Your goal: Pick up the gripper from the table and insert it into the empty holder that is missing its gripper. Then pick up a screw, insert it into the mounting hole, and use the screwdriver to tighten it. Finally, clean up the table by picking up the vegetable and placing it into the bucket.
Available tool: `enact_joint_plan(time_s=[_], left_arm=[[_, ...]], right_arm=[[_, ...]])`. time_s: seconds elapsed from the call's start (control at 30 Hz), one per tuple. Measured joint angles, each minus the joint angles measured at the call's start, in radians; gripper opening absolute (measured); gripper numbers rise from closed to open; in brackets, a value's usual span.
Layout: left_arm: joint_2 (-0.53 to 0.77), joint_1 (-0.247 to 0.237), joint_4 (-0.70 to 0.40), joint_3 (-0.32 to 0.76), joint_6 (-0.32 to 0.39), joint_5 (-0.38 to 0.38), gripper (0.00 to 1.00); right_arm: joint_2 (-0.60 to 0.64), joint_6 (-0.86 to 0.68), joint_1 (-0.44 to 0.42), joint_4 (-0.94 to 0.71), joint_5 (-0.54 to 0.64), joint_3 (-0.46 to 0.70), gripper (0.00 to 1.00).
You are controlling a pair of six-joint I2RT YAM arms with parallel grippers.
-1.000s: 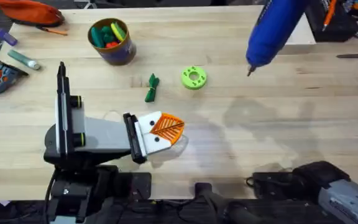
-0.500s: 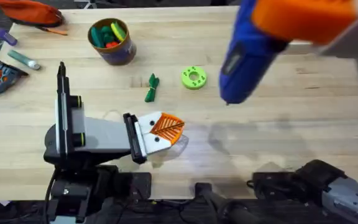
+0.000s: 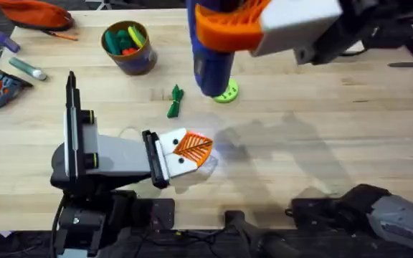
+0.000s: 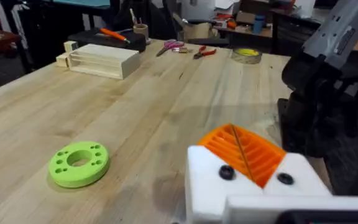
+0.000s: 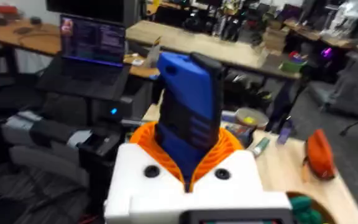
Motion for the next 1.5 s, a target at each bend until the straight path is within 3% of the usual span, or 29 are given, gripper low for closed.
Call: enact_joint_plan(time_s=[0.33,0.8,1.1,1.5], left_arm=[[0.000,0.000,0.000,0.000,0.000,0.000,0.013],[0.000,0.000,0.000,0.000,0.000,0.000,0.013],[0.000,0.000,0.000,0.000,0.000,0.000,0.013],[0.000,0.000,0.000,0.000,0.000,0.000,0.013]], right_arm=[[0.035,0.069,0.003,0.041,-0.002,-0.096,0.023],[0.035,0.369,-0.039,0.653,0.073,-0.346,0.023],[0.035,0.494,-0.030,0.674,0.091,-0.350,0.023],[0.047,0.482,0.049,0.687,0.107,-0.350,0.023]])
